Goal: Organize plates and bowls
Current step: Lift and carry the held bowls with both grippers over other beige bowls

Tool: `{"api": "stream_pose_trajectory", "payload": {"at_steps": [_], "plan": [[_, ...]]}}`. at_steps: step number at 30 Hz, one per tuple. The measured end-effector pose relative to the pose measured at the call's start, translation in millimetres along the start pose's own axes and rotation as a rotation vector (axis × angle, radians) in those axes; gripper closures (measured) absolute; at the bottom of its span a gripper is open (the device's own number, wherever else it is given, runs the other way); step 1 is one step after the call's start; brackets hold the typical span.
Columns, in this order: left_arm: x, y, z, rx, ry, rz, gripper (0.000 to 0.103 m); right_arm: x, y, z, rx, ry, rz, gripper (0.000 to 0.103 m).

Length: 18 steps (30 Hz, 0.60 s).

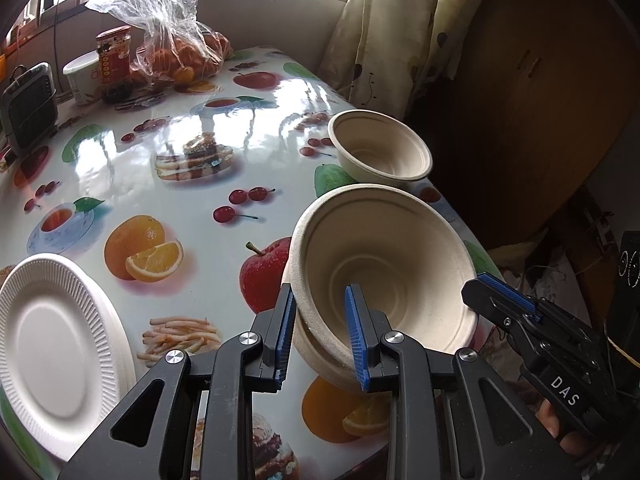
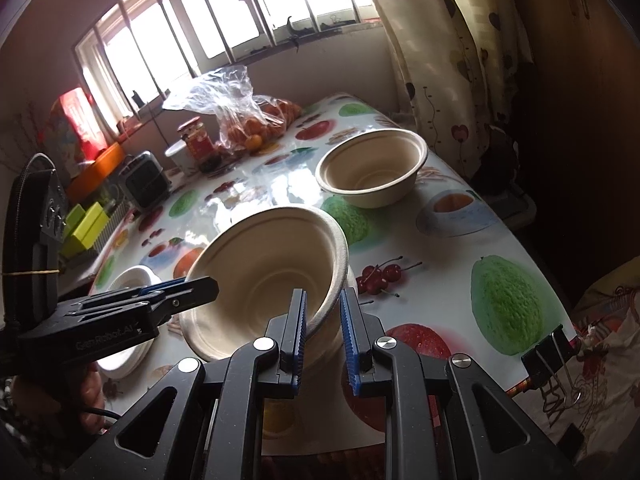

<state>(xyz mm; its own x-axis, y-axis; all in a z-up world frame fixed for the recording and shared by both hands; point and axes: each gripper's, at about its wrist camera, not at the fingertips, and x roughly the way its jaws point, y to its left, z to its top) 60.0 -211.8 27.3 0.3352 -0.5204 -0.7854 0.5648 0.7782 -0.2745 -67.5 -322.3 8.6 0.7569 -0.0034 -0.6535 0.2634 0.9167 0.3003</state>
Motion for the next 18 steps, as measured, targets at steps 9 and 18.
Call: {"api": "stream_pose_trajectory", "payload": {"at_steps": [9, 18], "plan": [[5.2, -1.6, -3.5, 0.001, 0.017, 0.006, 0.077, 5.6, -4.8, -5.8, 0.015, 0.019, -0.002, 0.085], [10.1, -0.4, -3.2, 0.0, 0.029, 0.015, 0.077, 10.8, -5.1, -8.5, 0.016, 0.032, -0.006, 0.085]]}}
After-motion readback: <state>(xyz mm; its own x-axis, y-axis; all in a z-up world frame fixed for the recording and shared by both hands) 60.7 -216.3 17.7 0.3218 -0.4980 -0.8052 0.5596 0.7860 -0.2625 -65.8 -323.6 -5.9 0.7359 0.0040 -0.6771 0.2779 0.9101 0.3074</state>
